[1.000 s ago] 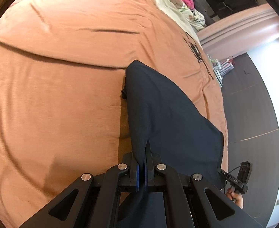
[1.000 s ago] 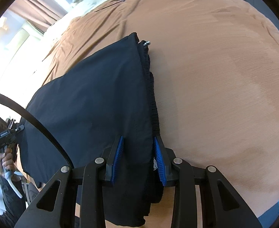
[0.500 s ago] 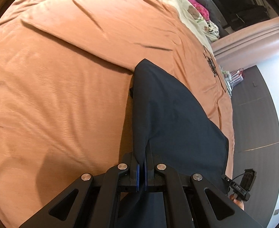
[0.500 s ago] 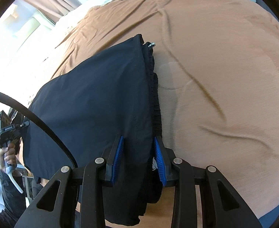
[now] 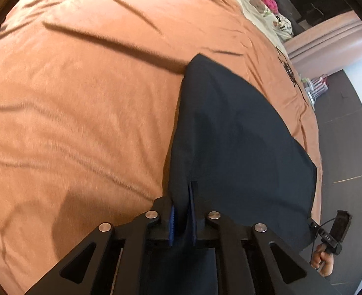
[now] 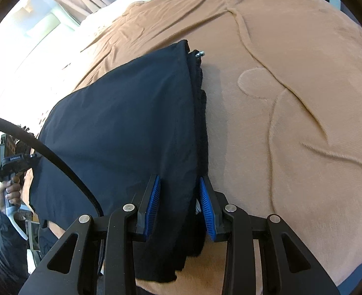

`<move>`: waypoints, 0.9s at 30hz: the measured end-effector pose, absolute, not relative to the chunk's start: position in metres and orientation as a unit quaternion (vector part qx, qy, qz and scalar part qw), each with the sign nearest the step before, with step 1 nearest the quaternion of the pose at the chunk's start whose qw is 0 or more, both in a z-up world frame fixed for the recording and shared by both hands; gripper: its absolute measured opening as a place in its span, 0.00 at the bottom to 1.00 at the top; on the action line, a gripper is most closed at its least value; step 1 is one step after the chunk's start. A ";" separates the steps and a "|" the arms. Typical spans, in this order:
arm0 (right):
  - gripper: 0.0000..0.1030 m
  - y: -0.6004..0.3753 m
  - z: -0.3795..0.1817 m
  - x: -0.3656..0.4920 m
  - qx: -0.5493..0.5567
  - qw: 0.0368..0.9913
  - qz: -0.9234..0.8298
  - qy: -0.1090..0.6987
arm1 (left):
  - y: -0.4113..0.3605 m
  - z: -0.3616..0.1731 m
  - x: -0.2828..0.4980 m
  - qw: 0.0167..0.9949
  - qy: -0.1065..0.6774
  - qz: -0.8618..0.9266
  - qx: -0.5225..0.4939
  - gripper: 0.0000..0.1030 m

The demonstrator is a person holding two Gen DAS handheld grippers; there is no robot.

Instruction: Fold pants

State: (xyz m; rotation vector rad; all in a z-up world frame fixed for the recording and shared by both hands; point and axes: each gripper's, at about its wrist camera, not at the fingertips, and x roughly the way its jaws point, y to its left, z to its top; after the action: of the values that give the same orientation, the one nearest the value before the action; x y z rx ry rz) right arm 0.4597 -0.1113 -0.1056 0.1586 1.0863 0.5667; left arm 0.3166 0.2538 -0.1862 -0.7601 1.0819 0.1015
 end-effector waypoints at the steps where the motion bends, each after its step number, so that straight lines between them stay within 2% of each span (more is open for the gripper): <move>1: 0.30 -0.115 -0.105 0.459 0.073 0.816 0.266 0.508 | 0.255 -0.188 0.312 0.787 0.501 0.048 -0.357 0.23; 6: 0.30 -0.135 -0.104 0.451 0.065 0.821 0.268 0.500 | 0.256 -0.193 0.287 0.782 0.499 0.040 -0.371 0.26; 21: 0.30 -0.128 -0.112 0.427 0.083 0.831 0.263 0.483 | 0.249 -0.197 0.212 0.768 0.482 0.027 -0.422 0.27; 23: 0.30 -0.129 -0.112 0.425 0.087 0.831 0.263 0.482 | 0.248 -0.197 0.204 0.764 0.476 0.021 -0.435 0.33; 27: 0.30 -0.130 -0.111 0.424 0.085 0.832 0.262 0.481 | 0.245 -0.197 0.186 0.760 0.446 -0.001 -0.473 0.54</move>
State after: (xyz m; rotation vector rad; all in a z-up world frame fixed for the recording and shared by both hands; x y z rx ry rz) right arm 0.4240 -0.1300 -0.1114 0.1796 1.0199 0.5548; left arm 0.1861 0.2454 -0.1972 -1.0307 0.9704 -0.0018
